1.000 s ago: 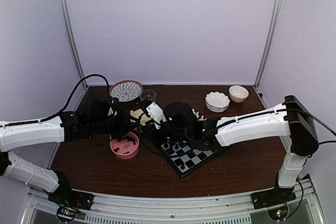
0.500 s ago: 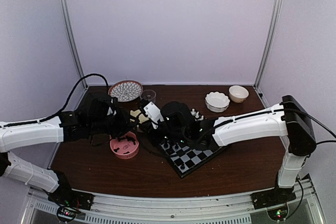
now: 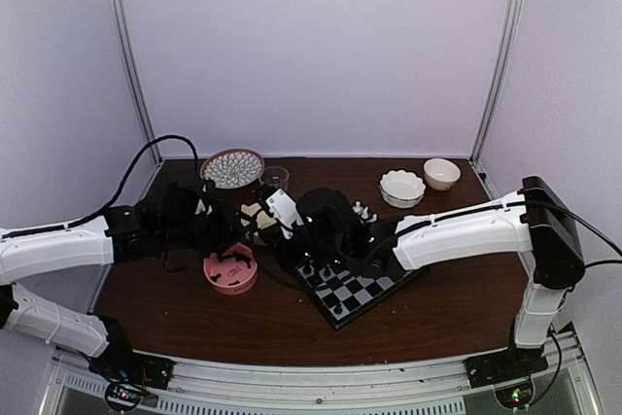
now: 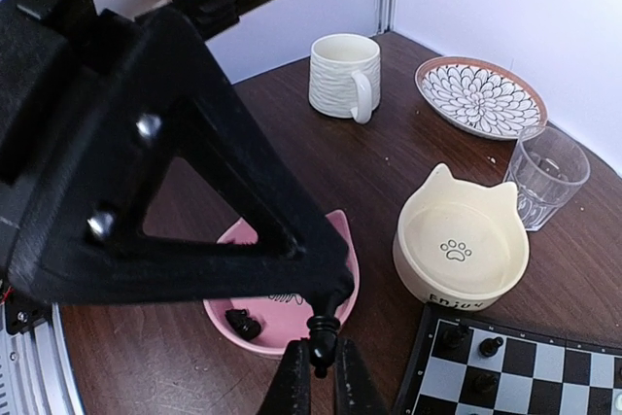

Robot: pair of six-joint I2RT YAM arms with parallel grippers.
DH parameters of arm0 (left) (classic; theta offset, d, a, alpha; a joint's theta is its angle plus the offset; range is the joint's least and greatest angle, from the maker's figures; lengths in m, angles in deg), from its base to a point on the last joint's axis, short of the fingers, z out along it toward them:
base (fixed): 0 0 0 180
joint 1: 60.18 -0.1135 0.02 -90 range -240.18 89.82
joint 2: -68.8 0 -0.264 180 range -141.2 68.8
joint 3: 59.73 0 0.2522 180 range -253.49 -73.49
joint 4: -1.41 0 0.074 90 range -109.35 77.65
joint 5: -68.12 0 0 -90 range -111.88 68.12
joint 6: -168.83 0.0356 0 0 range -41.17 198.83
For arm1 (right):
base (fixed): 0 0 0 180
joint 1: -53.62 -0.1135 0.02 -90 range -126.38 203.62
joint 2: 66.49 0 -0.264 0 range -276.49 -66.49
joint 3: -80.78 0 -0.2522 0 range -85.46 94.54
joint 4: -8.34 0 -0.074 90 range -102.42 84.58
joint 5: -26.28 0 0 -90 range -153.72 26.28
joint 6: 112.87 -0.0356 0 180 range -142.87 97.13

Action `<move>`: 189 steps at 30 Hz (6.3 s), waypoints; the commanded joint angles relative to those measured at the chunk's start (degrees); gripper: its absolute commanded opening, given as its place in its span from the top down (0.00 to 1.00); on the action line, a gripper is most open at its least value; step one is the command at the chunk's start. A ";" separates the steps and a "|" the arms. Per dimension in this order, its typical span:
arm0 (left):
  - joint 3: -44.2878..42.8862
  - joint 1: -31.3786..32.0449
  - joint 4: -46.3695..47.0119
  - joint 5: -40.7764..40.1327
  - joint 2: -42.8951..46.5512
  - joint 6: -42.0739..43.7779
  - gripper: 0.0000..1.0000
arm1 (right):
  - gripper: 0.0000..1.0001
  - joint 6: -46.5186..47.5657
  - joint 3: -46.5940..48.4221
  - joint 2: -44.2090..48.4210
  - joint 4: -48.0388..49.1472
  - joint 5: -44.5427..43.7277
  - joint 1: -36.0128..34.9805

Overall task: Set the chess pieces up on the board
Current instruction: Pass from the left arm to the right, then pass from the right arm to the left, then pass from the left arm to the right, then place the bishop on f8.

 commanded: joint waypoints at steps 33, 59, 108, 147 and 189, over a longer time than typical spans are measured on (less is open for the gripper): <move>19.69 7.16 25.60 15.61 11.21 92.08 0.28 | 1.00 -0.91 14.16 1.44 -41.55 28.86 4.40; 20.56 7.29 28.17 16.73 7.11 93.93 0.59 | 1.00 -4.63 11.52 2.22 -35.48 34.34 4.45; 19.23 7.29 25.78 16.56 5.99 94.02 0.79 | 0.99 -5.30 9.33 3.86 -33.33 32.92 5.30; 19.57 7.26 28.50 17.90 6.00 91.16 0.91 | 0.74 -7.65 7.79 2.45 -29.44 31.22 5.28; 19.81 6.11 26.35 -12.84 11.01 76.94 0.22 | 0.99 1.84 54.74 -26.78 -76.37 4.25 9.06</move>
